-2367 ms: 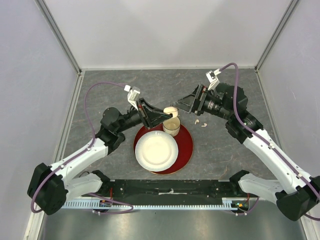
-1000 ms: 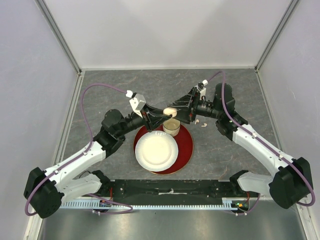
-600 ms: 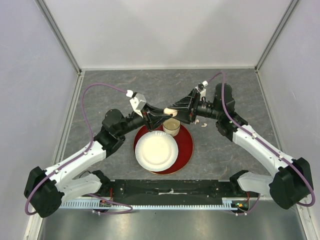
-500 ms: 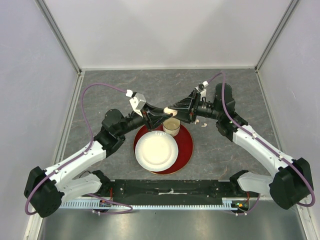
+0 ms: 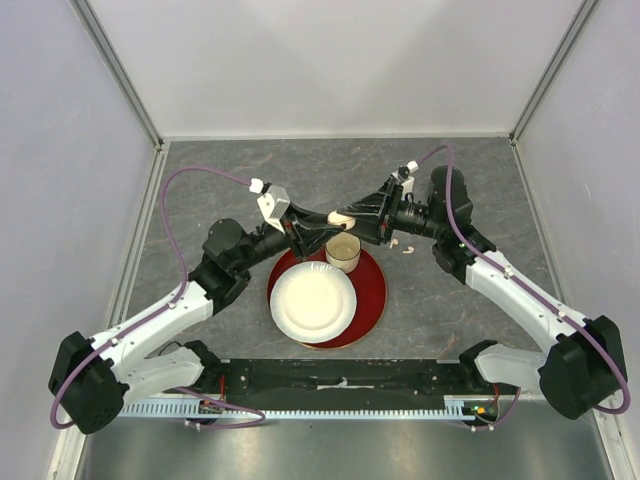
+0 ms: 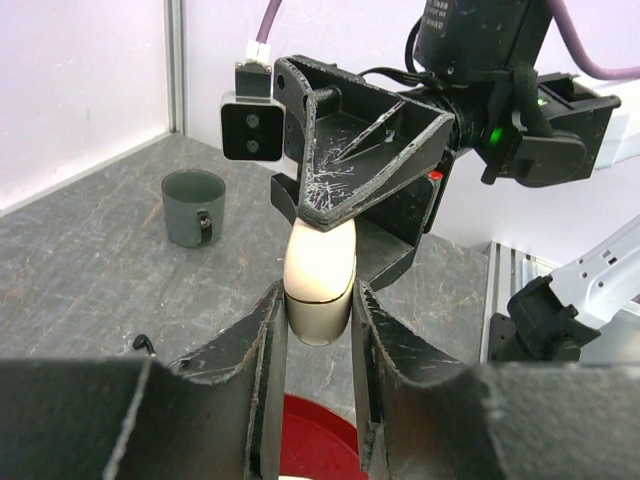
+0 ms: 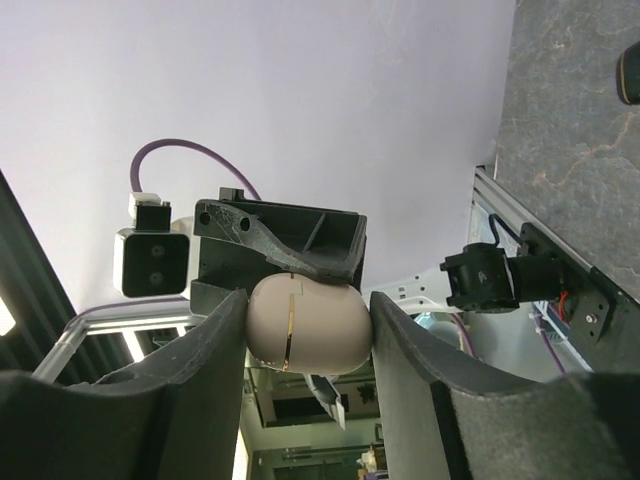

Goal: Insert the wireless bluetooth earbuds into the charging case
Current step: Pick up the charging case at the center of the board.

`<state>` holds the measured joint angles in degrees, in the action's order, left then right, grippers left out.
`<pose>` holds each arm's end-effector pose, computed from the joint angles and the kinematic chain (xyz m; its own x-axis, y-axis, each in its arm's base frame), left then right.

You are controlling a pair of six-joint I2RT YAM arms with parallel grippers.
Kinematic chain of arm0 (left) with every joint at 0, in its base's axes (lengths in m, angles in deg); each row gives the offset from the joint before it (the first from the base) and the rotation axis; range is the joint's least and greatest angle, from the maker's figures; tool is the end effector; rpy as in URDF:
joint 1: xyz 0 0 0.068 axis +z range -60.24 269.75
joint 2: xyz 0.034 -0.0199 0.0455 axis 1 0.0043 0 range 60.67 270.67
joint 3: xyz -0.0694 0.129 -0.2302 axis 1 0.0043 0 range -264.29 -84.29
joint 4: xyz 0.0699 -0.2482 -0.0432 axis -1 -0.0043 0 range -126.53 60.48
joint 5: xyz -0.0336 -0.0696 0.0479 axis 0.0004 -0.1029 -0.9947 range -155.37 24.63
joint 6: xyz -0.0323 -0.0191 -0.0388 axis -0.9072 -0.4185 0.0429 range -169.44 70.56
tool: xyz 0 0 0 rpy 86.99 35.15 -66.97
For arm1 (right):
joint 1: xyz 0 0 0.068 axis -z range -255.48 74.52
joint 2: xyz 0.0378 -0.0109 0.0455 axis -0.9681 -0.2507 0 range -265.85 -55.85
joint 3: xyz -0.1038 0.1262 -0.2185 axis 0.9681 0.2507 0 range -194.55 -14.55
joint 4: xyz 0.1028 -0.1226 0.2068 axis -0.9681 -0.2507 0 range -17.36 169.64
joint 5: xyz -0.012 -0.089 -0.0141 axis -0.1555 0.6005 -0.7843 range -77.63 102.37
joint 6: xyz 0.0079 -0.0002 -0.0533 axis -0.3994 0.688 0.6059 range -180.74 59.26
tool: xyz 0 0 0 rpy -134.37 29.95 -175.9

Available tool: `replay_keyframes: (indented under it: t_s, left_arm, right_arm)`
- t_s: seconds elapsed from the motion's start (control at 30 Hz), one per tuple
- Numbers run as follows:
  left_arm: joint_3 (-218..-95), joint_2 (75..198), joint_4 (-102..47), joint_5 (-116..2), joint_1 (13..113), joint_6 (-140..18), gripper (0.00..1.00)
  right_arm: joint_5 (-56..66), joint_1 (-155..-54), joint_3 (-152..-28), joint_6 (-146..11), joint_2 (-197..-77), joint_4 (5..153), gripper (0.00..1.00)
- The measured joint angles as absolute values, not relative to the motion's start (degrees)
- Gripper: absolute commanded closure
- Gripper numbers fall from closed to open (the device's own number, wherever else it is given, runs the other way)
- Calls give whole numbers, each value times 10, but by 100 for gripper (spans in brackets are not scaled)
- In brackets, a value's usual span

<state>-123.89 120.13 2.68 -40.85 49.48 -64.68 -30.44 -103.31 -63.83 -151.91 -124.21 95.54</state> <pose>0.1741 -0.1668 0.3368 -0.0785 -0.2470 -0.9658 0.9087 0.3806 -0.1712 0.2309 0.1491 0.3300 -0.9413 0.3325 0.0581 0.0683 0.0191 0.9975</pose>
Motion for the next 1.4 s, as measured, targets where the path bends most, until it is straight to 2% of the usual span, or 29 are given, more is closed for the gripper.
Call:
replay_keyframes:
  t_s: [0.6, 1.4]
  left_arm:
    - [-1227, 1246, 150, -439, 478, -657, 63]
    - [-1226, 1282, 210, -460, 444, -671, 60]
  right_arm:
    - [-301, -1019, -618, -1571, -1241, 1029, 71]
    - [-317, -1030, -597, -1607, -1239, 1088, 71]
